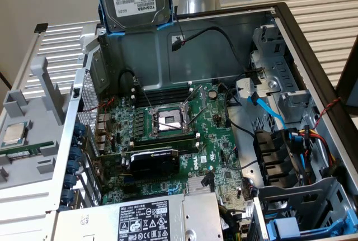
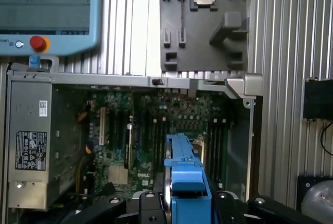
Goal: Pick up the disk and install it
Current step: 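Pick up the disk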
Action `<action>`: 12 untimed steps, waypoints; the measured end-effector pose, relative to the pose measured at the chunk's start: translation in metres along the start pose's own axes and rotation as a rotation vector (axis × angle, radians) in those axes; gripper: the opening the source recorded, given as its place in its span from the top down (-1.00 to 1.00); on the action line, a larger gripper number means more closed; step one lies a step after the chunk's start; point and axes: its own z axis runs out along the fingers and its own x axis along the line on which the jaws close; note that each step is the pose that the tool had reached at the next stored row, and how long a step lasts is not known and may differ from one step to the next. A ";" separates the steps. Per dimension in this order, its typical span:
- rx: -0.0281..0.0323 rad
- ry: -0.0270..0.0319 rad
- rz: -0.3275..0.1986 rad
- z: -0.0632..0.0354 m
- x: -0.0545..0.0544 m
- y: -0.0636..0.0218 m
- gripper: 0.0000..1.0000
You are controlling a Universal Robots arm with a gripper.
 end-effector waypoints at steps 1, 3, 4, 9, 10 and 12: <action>-0.0004 -0.0005 0.000 0.0000 0.002 -0.0023 0.25; -0.0012 -0.0017 0.000 0.0000 0.007 -0.0069 0.25; -0.0014 -0.0030 0.000 0.0000 0.009 -0.0089 0.25; -0.0010 -0.0151 0.000 0.0001 0.020 -0.0171 0.25; -0.0011 -0.0160 0.000 0.0001 0.023 -0.0187 0.25; -0.0010 -0.0164 0.000 0.0001 0.029 -0.0220 0.25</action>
